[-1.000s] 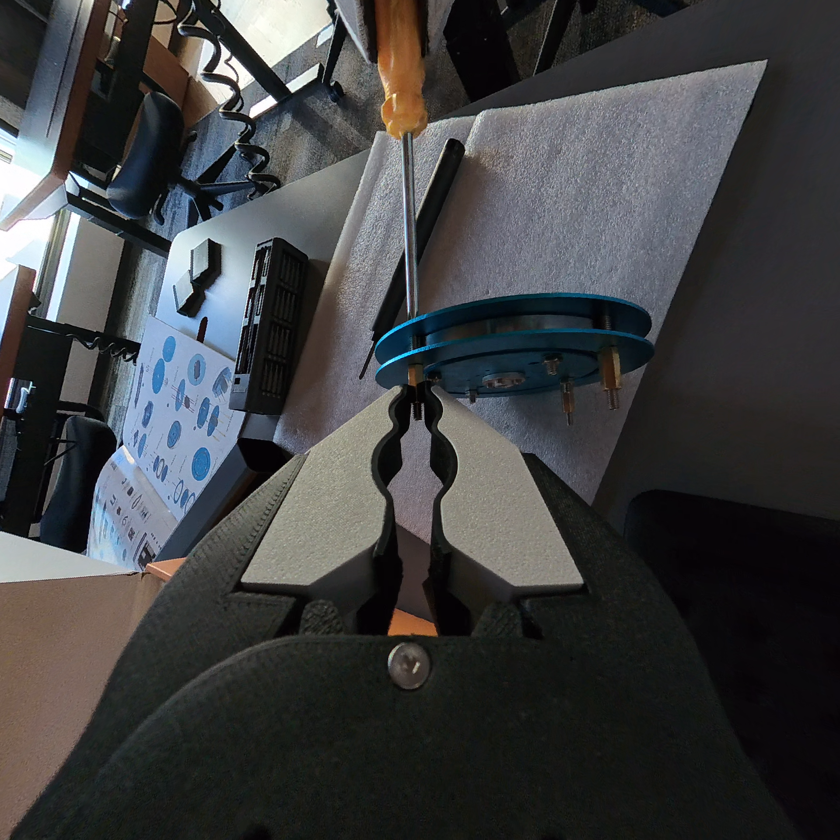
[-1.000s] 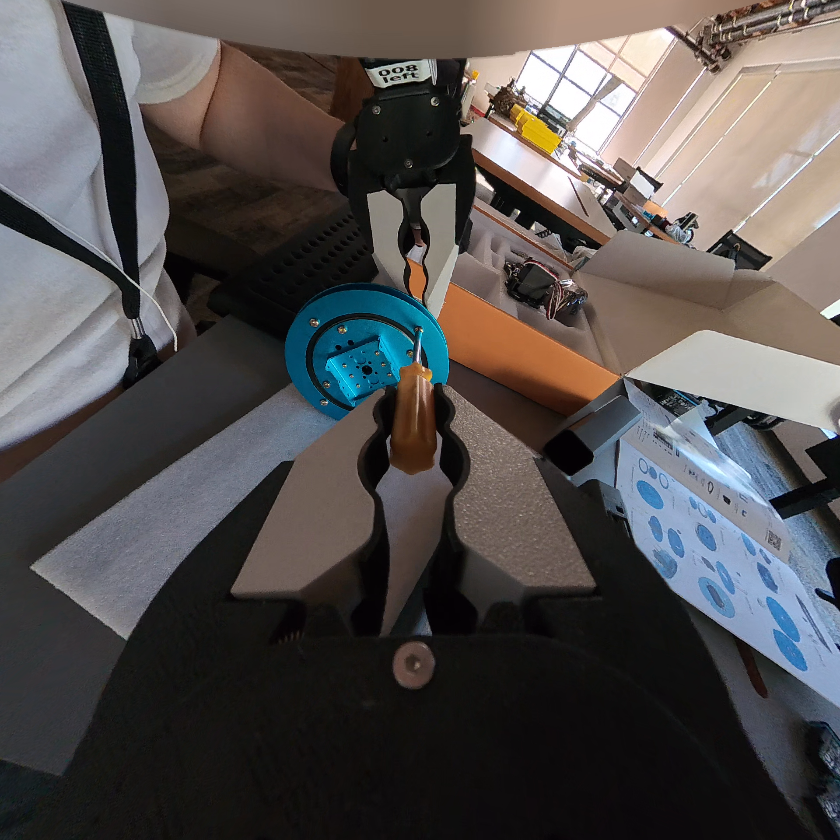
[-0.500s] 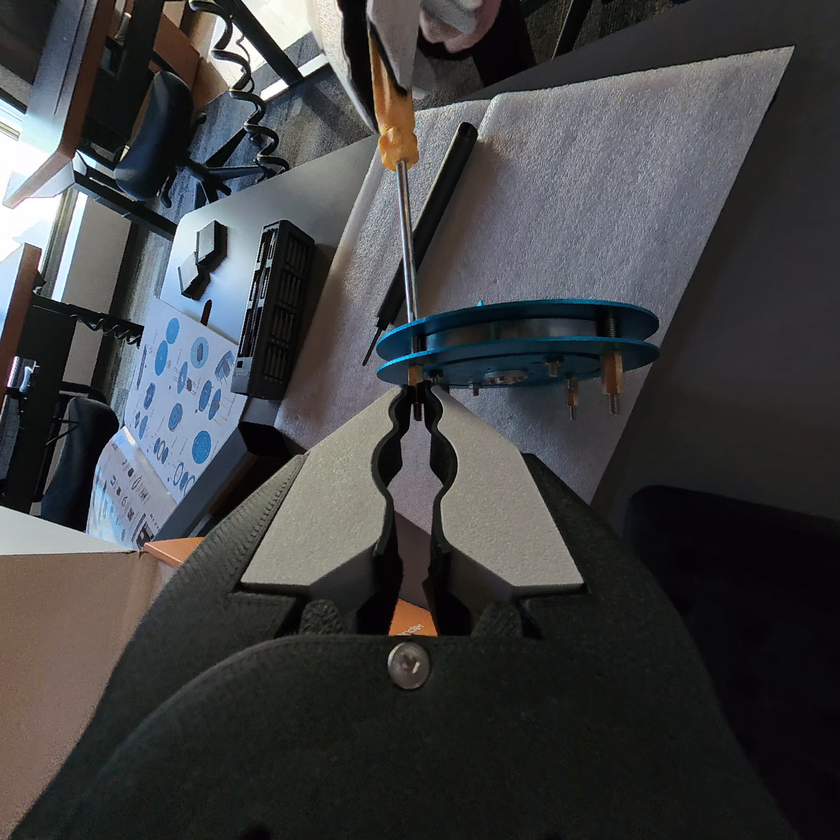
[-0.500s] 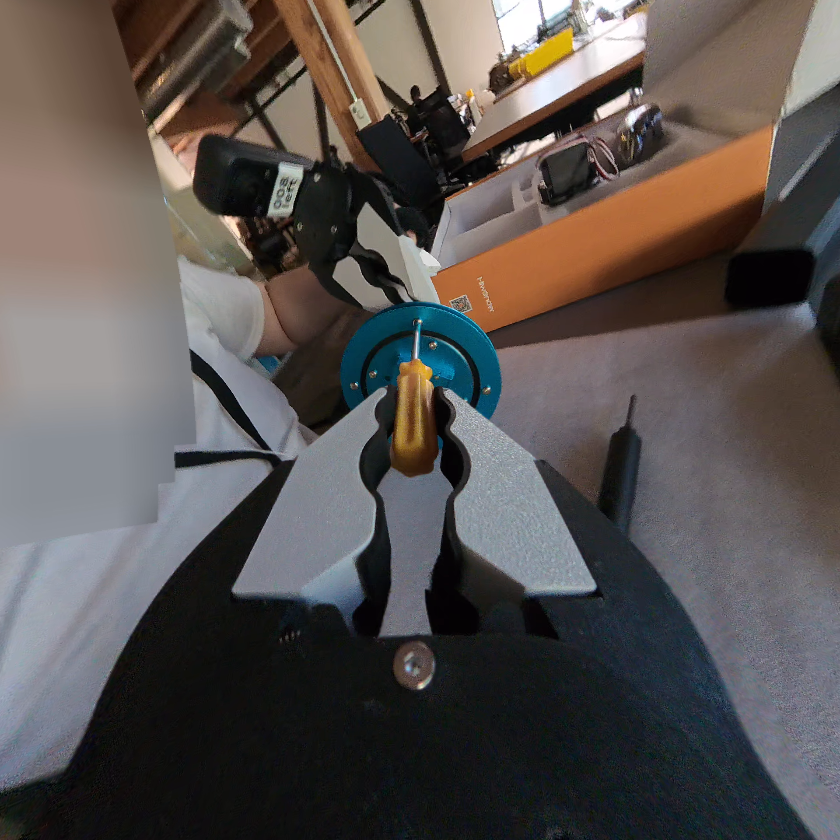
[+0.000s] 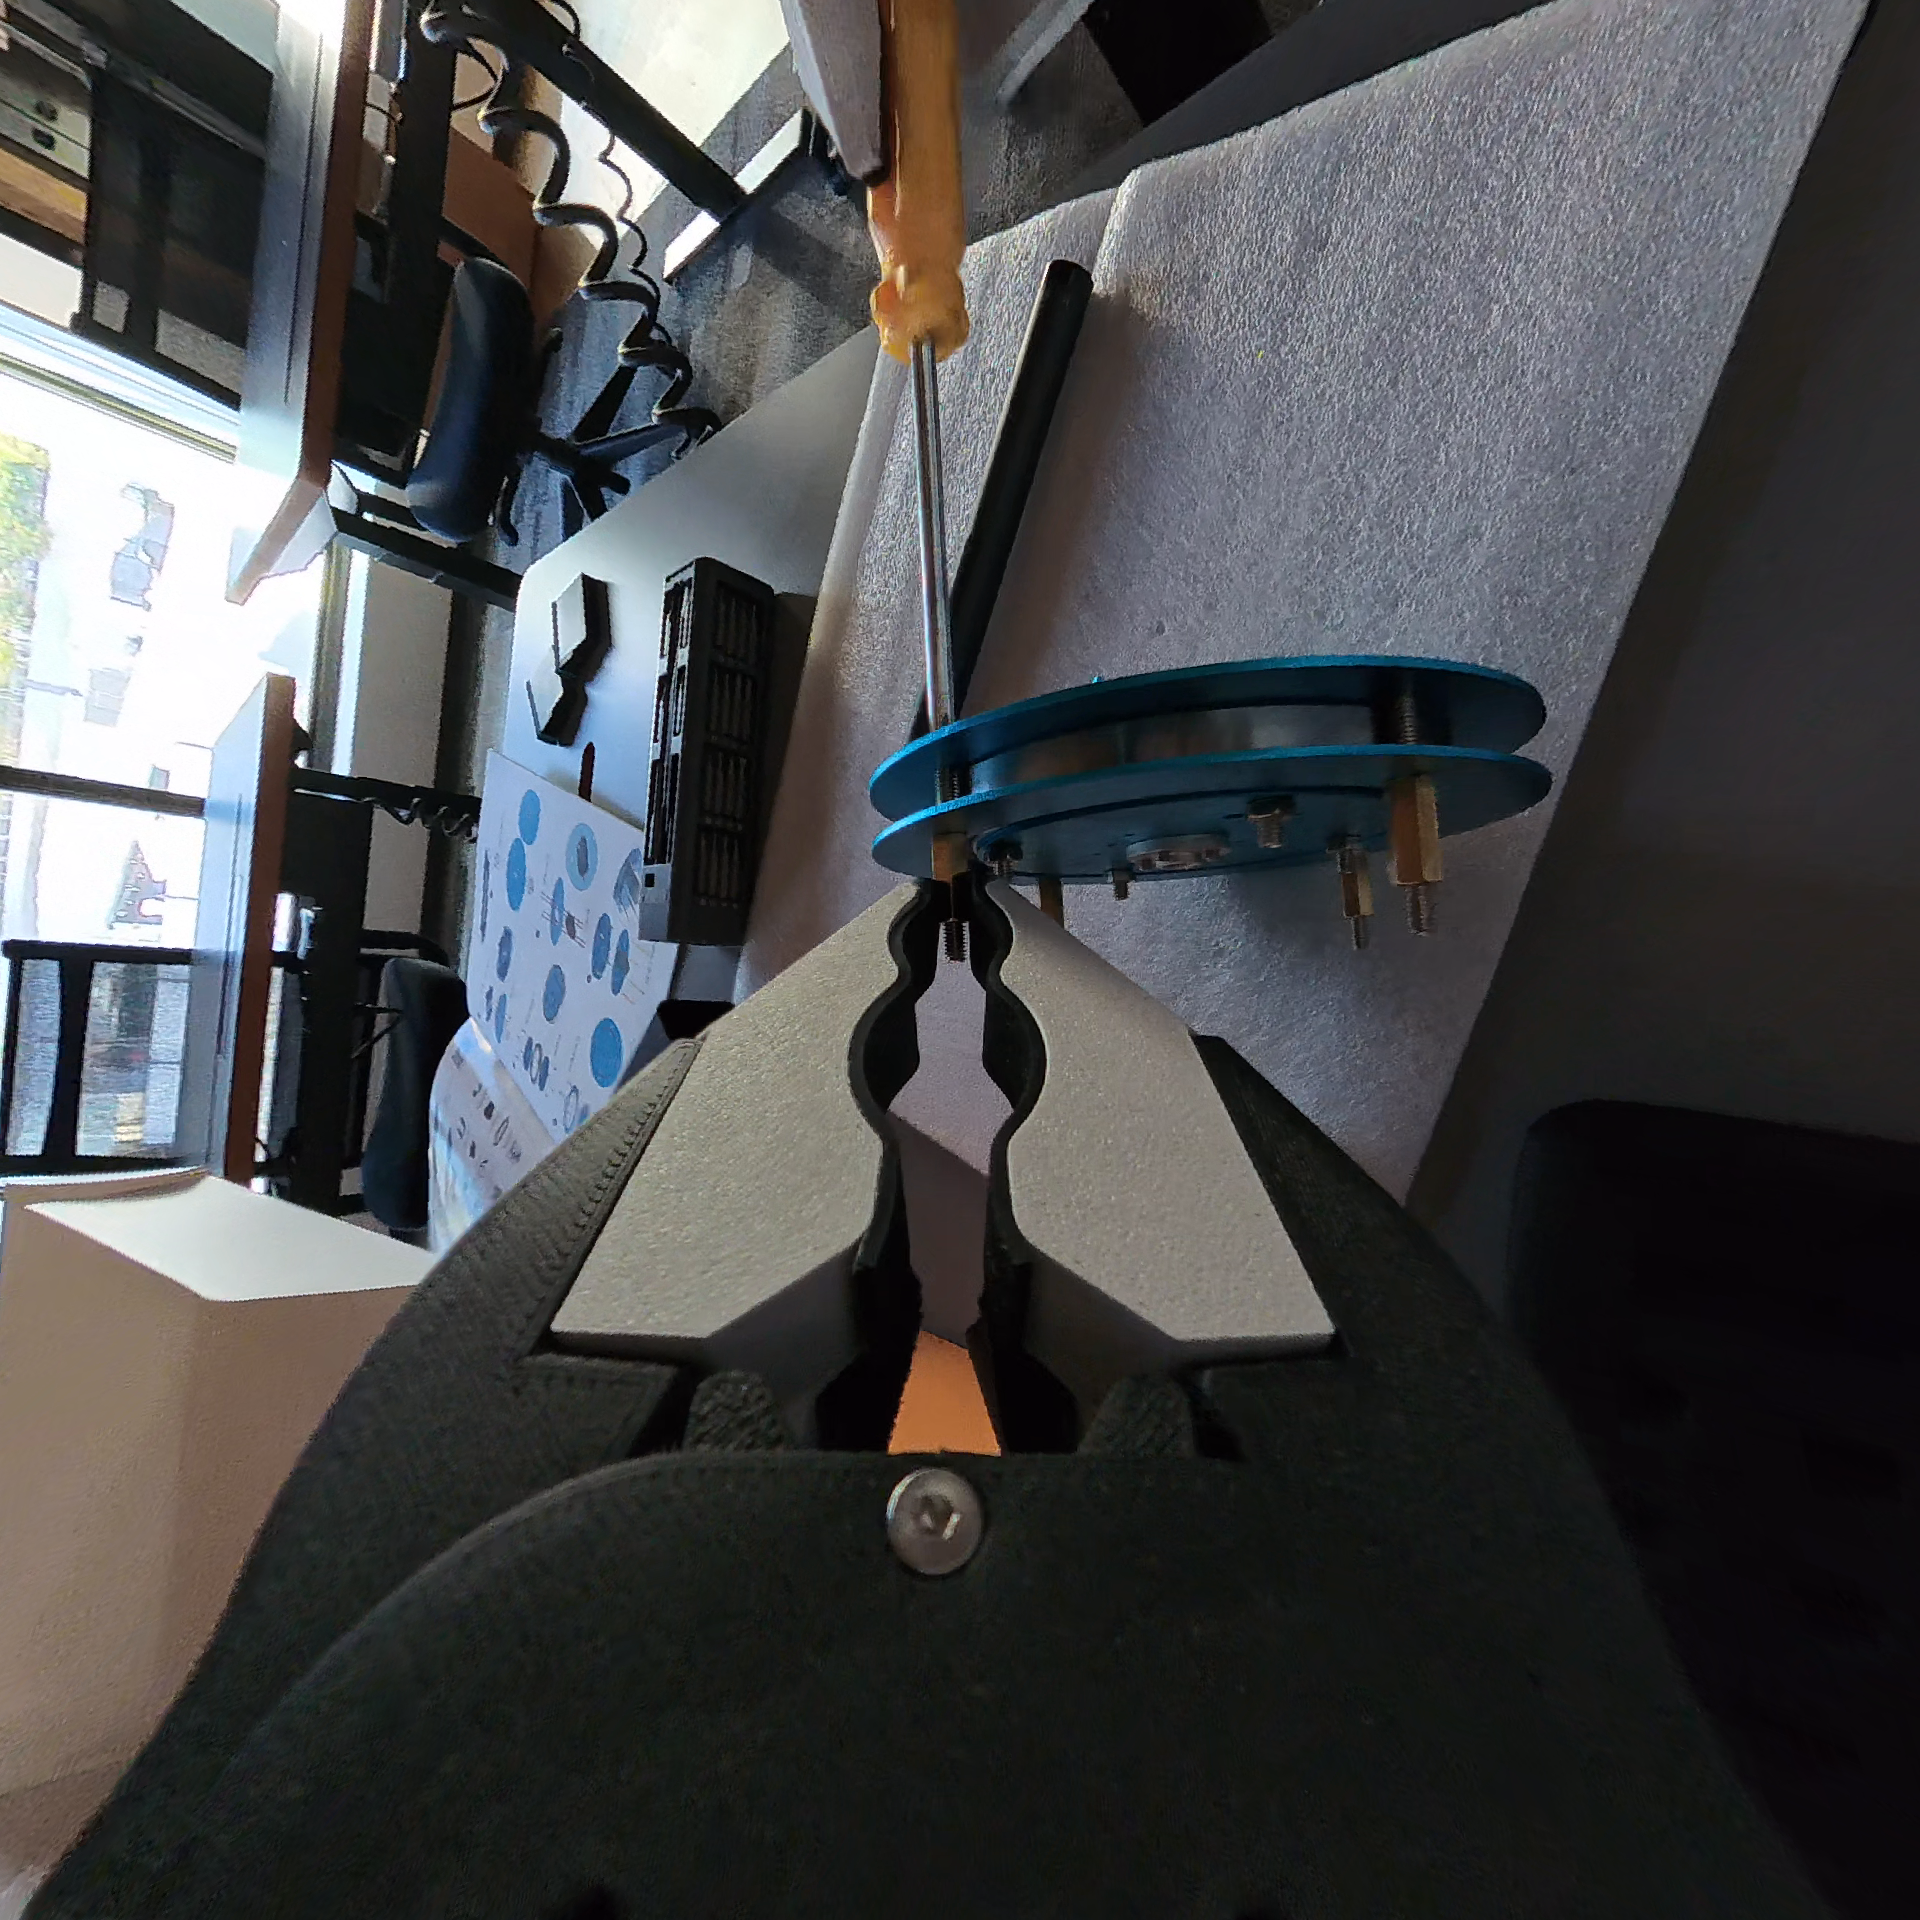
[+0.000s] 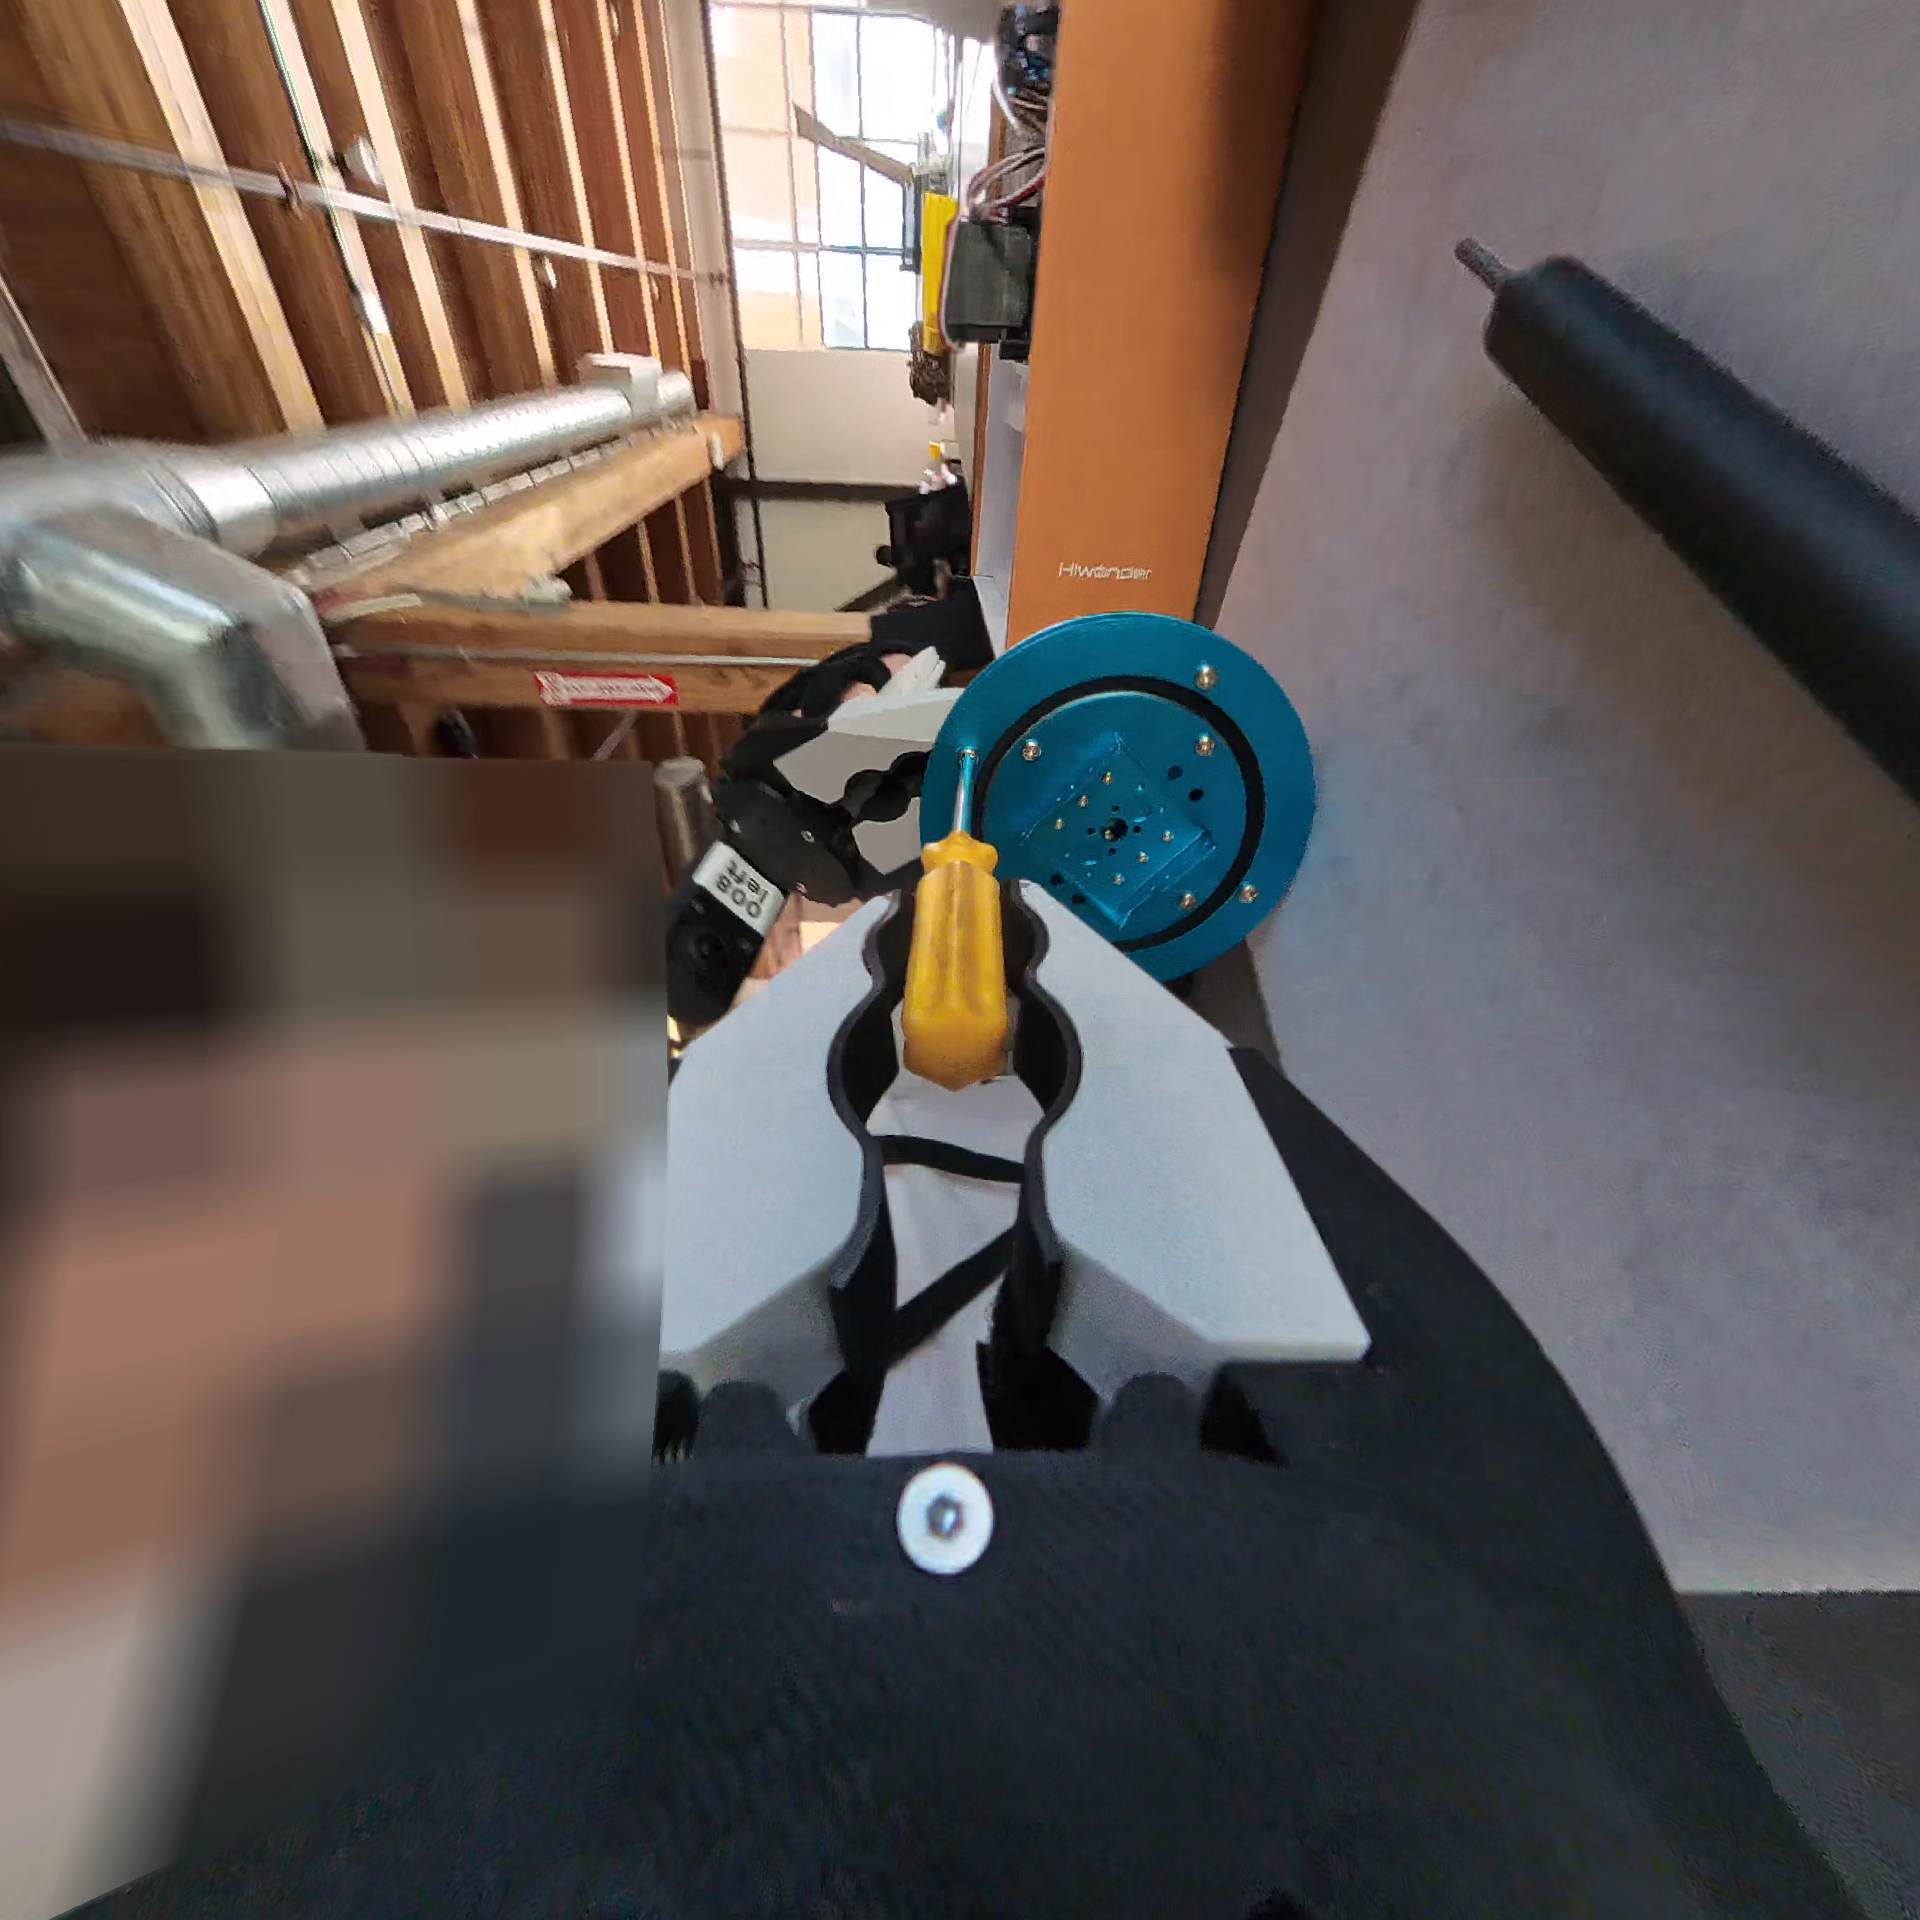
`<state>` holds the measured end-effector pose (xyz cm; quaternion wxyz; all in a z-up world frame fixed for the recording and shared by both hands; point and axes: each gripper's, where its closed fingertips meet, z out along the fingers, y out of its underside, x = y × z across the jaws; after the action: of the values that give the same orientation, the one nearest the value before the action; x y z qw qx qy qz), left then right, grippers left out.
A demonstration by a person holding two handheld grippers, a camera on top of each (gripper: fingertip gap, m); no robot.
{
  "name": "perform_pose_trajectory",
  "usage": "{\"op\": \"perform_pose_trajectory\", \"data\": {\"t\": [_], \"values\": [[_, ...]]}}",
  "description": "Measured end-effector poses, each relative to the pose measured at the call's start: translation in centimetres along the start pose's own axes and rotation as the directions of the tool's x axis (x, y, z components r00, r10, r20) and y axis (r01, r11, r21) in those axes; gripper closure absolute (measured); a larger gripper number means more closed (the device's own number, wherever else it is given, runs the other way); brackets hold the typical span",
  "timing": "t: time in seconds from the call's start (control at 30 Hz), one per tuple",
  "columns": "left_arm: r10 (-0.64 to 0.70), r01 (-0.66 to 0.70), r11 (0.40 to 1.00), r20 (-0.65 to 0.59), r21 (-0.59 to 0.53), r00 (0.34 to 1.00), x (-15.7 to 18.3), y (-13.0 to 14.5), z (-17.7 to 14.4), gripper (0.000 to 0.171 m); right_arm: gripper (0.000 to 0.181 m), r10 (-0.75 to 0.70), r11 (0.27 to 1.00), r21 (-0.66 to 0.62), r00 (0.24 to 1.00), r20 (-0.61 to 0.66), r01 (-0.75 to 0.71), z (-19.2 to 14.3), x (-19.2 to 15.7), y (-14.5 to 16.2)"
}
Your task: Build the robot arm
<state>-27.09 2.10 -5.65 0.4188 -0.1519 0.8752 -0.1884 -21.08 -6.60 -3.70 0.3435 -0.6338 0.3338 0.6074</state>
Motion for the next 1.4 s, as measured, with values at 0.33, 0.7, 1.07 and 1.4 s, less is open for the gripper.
{"op": "perform_pose_trajectory", "data": {"t": [0.33,0.7,1.07,1.4], "values": [[-0.006,0.006,1.0,0.016,0.005,1.0,-0.2,0.3,0.1,0.168,0.166,-0.736,0.677,-0.171,0.662,-0.14,0.716,-2.7,2.9,0.7],[0.017,-0.017,1.0,0.021,-0.002,1.0,-0.2,-0.3,0.3,0.168,0.157,-0.996,-0.019,-0.56,-0.064,-0.061,0.829,-4.3,10.8,3.3],[0.01,-0.01,1.0,0.027,-0.004,1.0,-0.2,-0.3,0.4,0.168,0.165,-0.99,-0.061,-0.4,-0.106,-0.092,0.914,-3.8,5.2,2.5],[0.029,-0.029,1.0,0.033,-0.01,0.999,-0.2,-0.2,0.3,0.168,0.165,-0.906,-0.363,-0.445,-0.422,-0.038,0.818,-1.1,-0.3,0.6]]}}
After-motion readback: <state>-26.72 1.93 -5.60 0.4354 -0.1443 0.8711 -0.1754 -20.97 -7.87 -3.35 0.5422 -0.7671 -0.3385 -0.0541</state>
